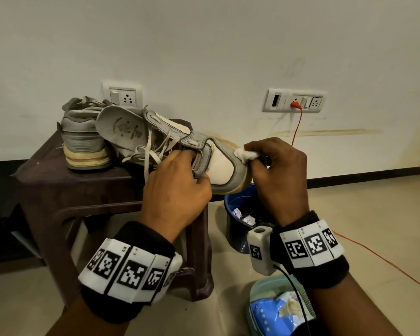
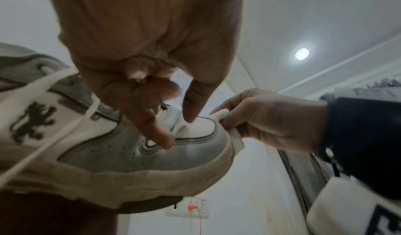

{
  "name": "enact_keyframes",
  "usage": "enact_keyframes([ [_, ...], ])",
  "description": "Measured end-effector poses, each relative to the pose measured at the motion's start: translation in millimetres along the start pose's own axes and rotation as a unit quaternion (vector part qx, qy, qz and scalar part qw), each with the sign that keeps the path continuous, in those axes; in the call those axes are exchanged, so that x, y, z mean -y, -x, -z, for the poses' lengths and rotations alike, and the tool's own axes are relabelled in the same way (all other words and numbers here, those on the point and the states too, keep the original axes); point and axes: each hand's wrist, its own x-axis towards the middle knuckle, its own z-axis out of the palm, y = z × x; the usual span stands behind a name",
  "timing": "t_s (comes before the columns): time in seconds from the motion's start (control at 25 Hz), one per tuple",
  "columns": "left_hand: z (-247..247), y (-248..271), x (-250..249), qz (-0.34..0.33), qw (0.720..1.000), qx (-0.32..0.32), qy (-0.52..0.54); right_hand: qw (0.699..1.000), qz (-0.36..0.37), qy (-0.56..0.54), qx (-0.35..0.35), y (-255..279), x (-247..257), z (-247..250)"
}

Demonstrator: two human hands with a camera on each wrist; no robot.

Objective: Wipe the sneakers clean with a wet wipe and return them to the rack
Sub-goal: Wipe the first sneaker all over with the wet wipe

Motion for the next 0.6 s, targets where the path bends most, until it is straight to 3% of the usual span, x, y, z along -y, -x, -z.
enact_keyframes([
  [0.24,0.8,-14.8,12.5,0.021,0.997,0.037,0.071,0.999,0.023,-0.005,0.023,1.3,-0.9,3.1],
  [0.44,9.4,-21.2,17.1,0.02,0.989,0.005,0.144,0.994,0.088,-0.012,0.062,8.9,14.1,21.6],
  [0.6,13.2,-18.2,13.2,0.015,0.98,0.006,0.198,0.994,0.11,0.019,0.003,8.9,20.9,28.1],
])
